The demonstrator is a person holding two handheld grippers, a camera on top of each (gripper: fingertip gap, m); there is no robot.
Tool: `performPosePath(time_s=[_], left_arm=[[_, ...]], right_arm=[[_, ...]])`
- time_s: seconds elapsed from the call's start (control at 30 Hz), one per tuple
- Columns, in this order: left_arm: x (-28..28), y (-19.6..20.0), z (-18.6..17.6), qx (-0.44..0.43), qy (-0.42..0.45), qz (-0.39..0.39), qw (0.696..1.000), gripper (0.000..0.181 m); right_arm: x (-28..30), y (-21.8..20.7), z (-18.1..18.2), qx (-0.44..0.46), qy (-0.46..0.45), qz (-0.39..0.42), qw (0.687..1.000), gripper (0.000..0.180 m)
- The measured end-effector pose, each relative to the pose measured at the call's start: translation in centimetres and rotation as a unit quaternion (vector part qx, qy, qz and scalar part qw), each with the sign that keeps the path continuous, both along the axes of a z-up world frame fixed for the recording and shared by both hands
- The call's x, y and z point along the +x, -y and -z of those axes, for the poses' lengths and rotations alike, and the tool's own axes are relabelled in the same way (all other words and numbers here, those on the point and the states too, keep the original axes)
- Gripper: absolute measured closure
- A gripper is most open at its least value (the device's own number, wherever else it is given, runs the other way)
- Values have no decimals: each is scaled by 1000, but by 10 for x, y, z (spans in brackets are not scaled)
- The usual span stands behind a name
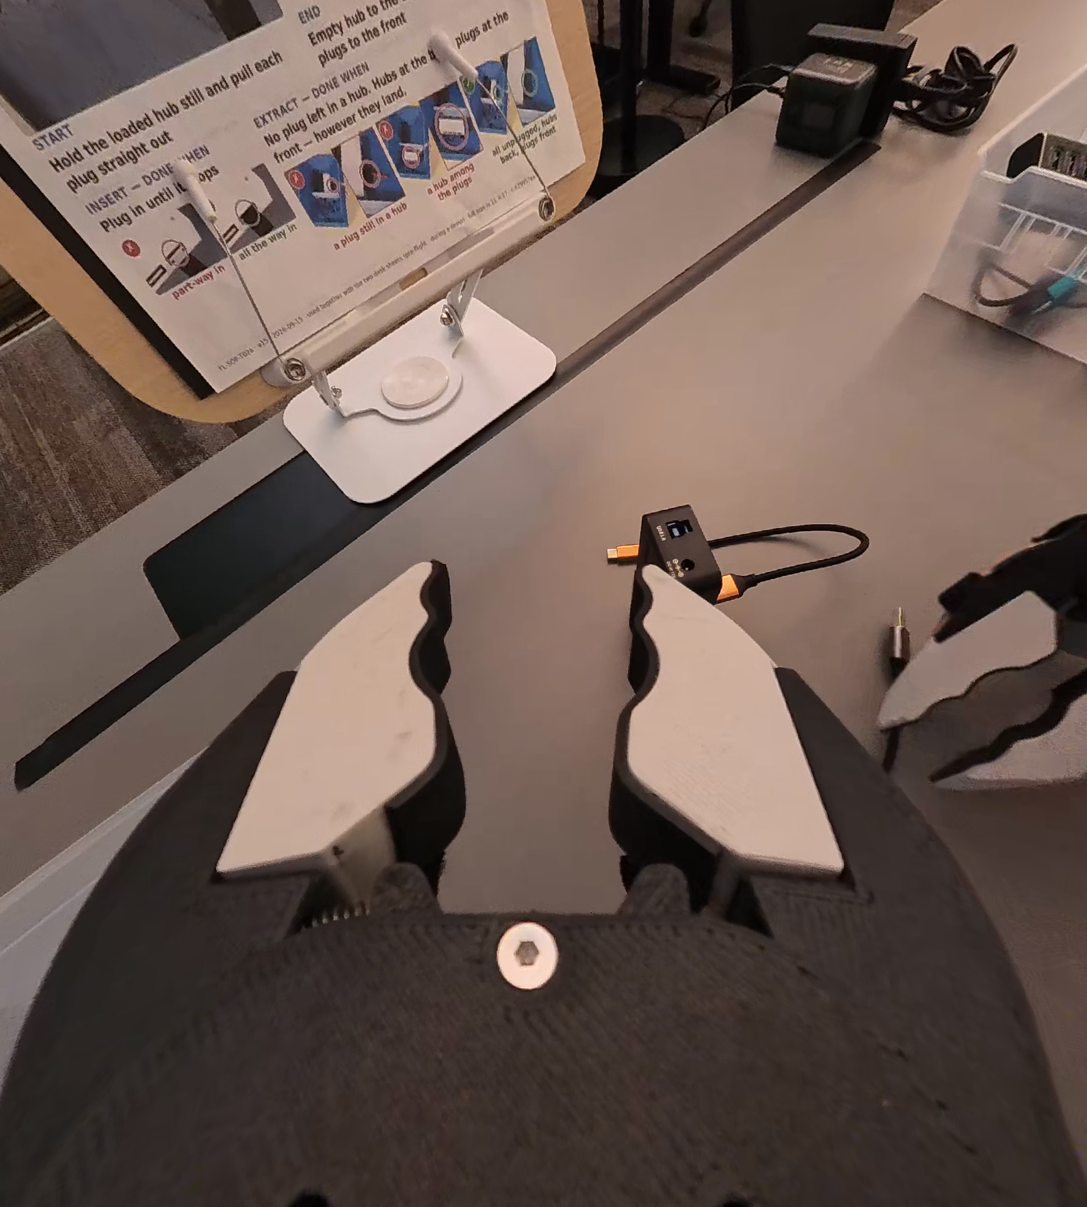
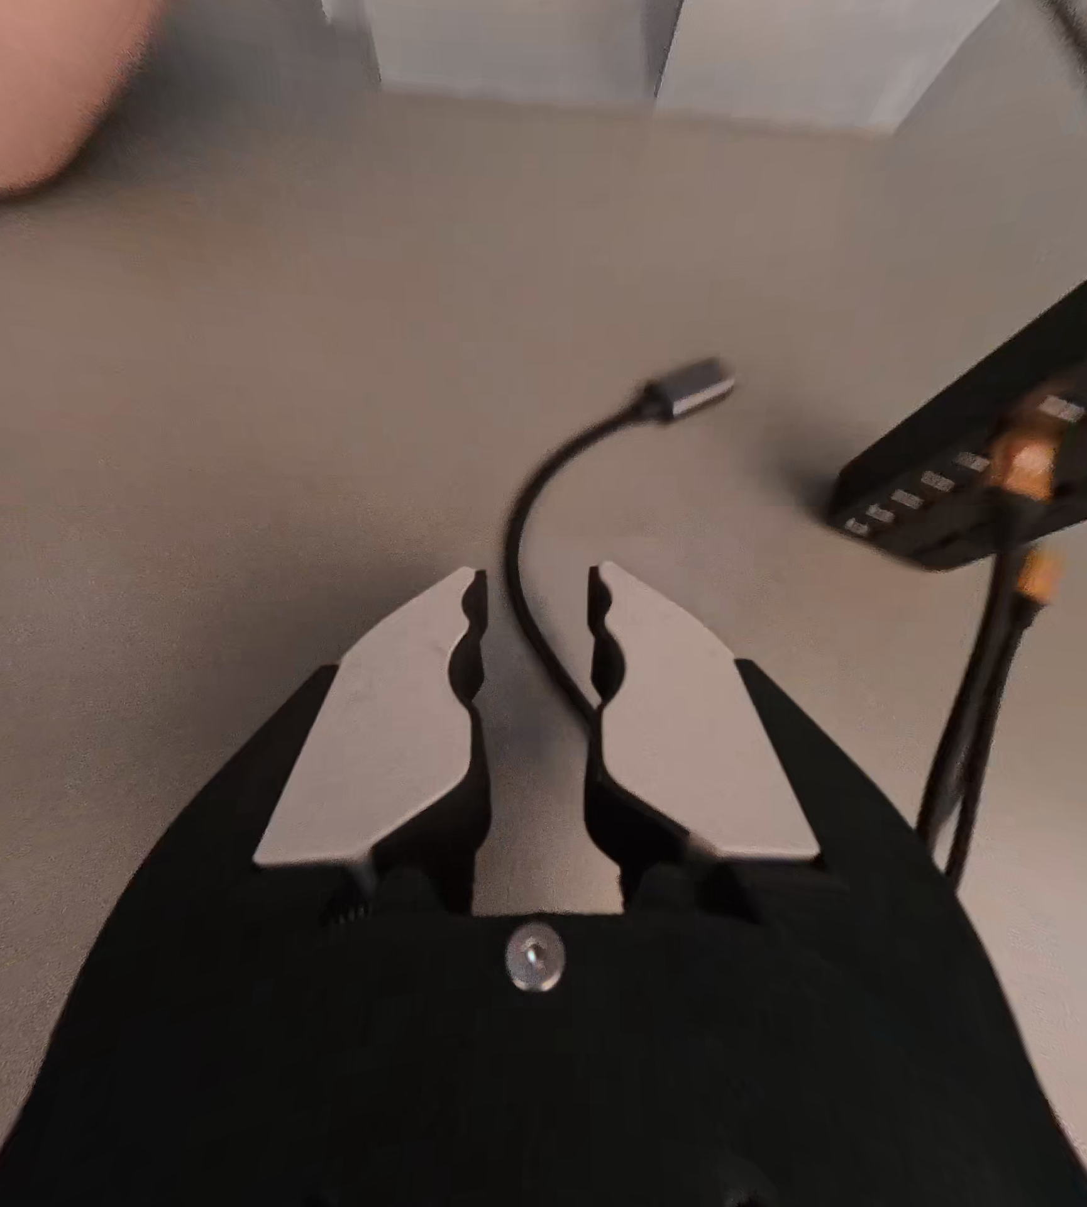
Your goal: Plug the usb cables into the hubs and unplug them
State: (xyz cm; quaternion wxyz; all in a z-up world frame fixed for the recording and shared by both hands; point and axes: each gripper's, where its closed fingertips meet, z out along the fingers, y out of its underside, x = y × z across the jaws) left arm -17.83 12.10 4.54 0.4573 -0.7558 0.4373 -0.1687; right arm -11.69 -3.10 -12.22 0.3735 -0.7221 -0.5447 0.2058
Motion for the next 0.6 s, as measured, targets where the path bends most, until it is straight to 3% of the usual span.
performPosePath(time_s=[0.13,0.23,0.37,0.5,0.6], left_arm=[[3,0,6,-4,-12,1,1000,129],[2,2,6,-4,-21,-3,1000,129],[3,13,-11,24,-14,1,1000,131],[4,27,-28,49,-6,9,999,131],[2,36,-38,55,6,13,998,130]], right_arm=[[6,2,29,-48,62,-20,997,150],[-2,14,31,-84,58,-56,993,172],[-6,30,30,-103,55,-83,990,175],[-22,42,-16,-158,-85,-87,980,177],[-25,39,-81,-218,-276,-79,933,177]])
